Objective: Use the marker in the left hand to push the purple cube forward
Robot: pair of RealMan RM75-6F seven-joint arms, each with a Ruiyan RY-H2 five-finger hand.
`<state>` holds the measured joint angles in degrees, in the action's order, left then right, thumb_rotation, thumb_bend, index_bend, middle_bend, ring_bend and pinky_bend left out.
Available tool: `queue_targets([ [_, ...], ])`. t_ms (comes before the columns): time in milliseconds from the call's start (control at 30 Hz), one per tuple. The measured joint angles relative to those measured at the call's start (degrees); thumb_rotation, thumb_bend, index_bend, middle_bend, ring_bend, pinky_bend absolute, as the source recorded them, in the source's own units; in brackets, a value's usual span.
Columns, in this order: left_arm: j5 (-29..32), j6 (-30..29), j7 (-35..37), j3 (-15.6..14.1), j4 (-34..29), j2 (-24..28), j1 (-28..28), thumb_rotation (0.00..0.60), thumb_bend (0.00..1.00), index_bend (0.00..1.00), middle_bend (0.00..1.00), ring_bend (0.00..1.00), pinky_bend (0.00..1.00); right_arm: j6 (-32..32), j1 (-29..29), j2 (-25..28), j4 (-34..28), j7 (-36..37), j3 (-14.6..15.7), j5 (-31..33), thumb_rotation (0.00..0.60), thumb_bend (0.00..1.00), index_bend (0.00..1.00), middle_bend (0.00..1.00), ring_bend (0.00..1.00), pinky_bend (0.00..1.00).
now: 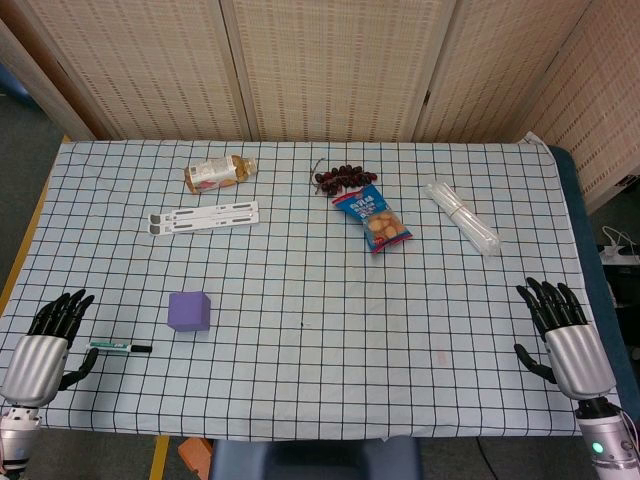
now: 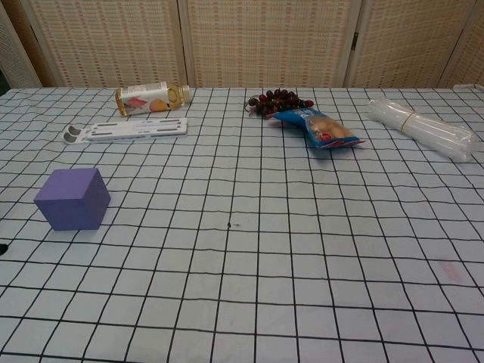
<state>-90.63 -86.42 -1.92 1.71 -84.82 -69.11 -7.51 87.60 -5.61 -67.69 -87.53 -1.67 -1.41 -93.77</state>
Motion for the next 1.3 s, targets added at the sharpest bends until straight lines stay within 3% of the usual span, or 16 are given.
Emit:
queue_targets([
  [267,0.6,2.3,-2.2,-0.3,1.2,-1.0,-0.9,0.6,0.39,0.04,0.01,0.01,0.21,0.2,0.1,-0.1,-0.4,-0.4,-0.1,0.1,0.6,0.18,0.0,0.0,0.0,0.0],
  [300,0.3,2.0,-2.2,-0.3,2.1,-1.5,-0.9,0.6,0.39,0.07,0.04,0.04,0.26,0.2,0.1,-0.1,-0.4,-0.6,0.0,0.1,0.6,0.18,0.0,0.0,0.0,0.0],
  [367,-0.5,1.1,-2.6,-0.5,4.9,-2.8,-0.8,0.6,0.39,0.11,0.11,0.17,0.48,0.2,0.1,-0.2,-0.3,-1.3,-0.1,0.3,0.6,0.18,0.0,0.0,0.0,0.0],
  [433,-1.4,-0.1,-3.1,-0.7,8.6,-4.6,-0.6,0.6,0.39,0.18,0.18,0.41,0.78,0.2,0.2,-0.3,-0.3,-2.5,-0.2,0.5,0.6,0.18,0.0,0.0,0.0,0.0],
  [533,-2.6,-1.0,-3.1,-1.2,14.9,-7.6,-0.5,0.6,0.39,0.24,0.26,0.58,0.91,0.2,0.3,-0.3,-0.7,-3.1,-0.2,0.7,0.6,0.18,0.0,0.0,0.0,0.0],
  [633,-3.5,-1.2,-3.1,-1.8,20.7,-10.6,-0.6,0.6,0.39,0.27,0.3,0.62,0.93,0.1,0.2,-0.3,-1.1,-2.9,0.1,0.2,0.6,0.18,0.0,0.0,0.0,0.0],
  [833,-3.8,0.1,-3.0,-2.4,29.7,-15.8,-1.3,0.6,0.39,0.28,0.3,0.62,0.93,-1.0,0.1,0.6,-2.2,-1.8,1.0,-0.3,0.6,0.18,0.0,0.0,0.0,0.0],
  [1033,-3.6,4.5,-2.2,-3.8,34.9,-18.8,-2.3,0.6,0.39,0.28,0.29,0.62,0.93,-1.3,0.1,0.9,-2.4,-1.6,1.1,-0.1,0.6,0.18,0.0,0.0,0.0,0.0],
  [1300,-3.2,6.0,-0.7,-4.4,39.7,-21.1,-3.2,0.6,0.39,0.3,0.31,0.62,0.93,-2.4,-0.1,1.4,-3.1,-1.3,1.5,0.0,0.6,0.19,0.0,0.0,0.0,0.0],
])
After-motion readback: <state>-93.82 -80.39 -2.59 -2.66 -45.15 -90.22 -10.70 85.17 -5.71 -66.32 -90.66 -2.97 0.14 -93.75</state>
